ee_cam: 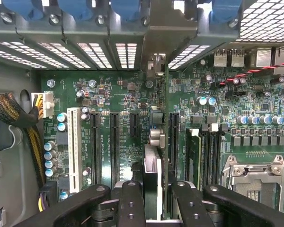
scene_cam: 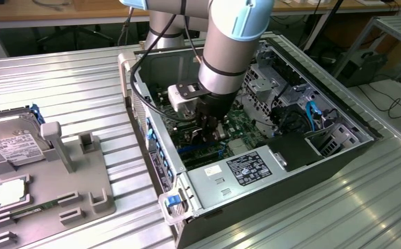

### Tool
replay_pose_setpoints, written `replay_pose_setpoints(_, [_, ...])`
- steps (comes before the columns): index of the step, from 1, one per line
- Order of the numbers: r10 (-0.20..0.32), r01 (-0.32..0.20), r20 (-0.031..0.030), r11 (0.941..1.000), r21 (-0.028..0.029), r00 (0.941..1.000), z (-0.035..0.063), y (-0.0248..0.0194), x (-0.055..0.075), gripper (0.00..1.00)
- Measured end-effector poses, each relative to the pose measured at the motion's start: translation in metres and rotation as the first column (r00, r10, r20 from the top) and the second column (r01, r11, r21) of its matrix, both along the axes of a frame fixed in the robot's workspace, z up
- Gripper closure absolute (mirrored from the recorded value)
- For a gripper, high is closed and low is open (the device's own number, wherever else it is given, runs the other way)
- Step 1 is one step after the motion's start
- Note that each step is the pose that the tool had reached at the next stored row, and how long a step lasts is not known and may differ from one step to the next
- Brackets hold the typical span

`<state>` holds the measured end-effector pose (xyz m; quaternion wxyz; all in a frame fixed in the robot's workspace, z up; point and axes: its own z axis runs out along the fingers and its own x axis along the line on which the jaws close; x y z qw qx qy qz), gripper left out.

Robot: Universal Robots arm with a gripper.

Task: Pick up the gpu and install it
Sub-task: 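Insert the gpu into the slot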

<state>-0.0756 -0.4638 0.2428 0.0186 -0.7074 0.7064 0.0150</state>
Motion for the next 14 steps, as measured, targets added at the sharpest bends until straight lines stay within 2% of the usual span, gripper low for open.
replay_pose_setpoints(14, [0.000, 0.000, -0.0013, 1.0000, -0.0002, 1.0000, -0.0076, 0.0000, -0.0012, 0.72])
